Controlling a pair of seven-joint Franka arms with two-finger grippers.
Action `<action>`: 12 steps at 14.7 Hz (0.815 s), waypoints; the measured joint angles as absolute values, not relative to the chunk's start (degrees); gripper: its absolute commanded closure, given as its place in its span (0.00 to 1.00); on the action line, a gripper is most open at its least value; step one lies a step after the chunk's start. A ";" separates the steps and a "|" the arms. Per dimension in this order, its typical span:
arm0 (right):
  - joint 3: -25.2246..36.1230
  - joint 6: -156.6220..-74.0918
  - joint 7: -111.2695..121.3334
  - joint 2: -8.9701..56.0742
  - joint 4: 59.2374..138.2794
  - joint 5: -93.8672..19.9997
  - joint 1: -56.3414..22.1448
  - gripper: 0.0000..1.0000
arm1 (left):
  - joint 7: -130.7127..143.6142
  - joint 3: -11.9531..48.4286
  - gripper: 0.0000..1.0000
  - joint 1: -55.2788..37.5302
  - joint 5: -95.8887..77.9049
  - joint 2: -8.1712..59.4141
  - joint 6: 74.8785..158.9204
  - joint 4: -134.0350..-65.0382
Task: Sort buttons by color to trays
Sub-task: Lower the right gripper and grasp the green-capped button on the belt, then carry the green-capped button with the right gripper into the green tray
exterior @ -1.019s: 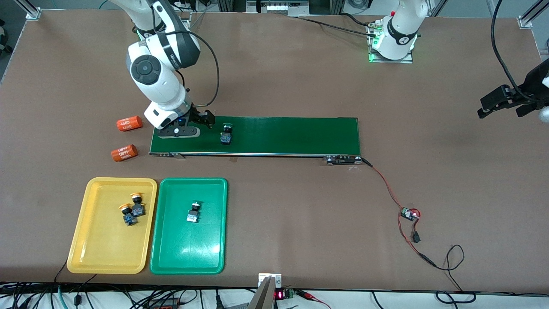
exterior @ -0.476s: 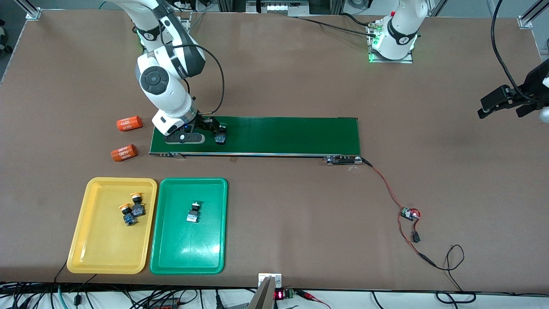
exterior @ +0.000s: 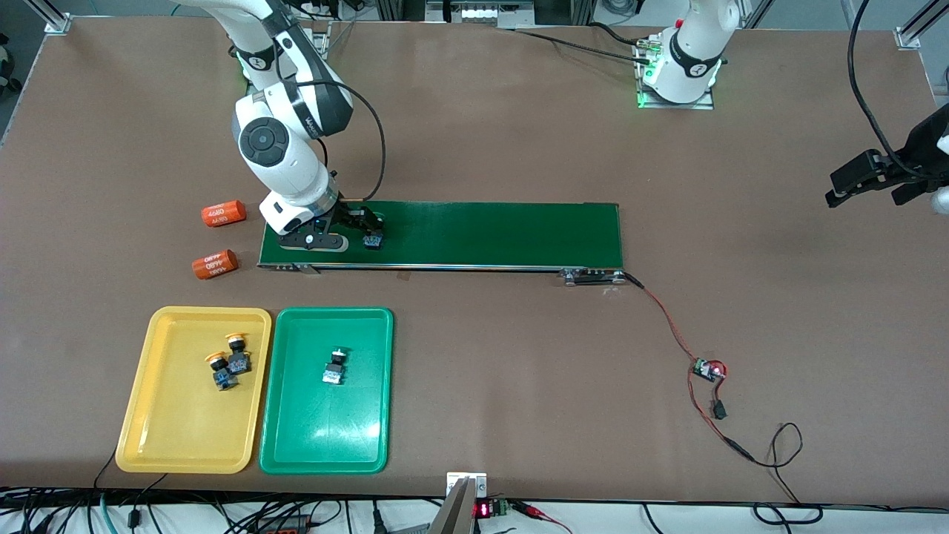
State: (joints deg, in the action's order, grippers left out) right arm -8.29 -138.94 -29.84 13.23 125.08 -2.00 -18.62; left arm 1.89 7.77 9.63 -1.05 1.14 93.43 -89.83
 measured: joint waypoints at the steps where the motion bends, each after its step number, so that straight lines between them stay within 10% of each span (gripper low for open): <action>1: -8.29 -138.93 -29.95 13.34 125.08 -2.00 -18.67 0.00 | 1.90 7.77 0.00 9.65 -1.05 1.14 93.44 -89.83; 12: -8.23 -138.93 -30.21 16.23 125.06 1.51 -18.77 0.07 | 1.89 7.77 0.00 9.74 -1.05 1.14 93.46 -89.83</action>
State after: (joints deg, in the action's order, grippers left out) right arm -8.23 -138.93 -30.21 16.23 125.06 1.51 -18.77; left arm 1.89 7.77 9.74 -1.05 1.14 93.46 -89.83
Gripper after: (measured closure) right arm 0.004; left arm 0.000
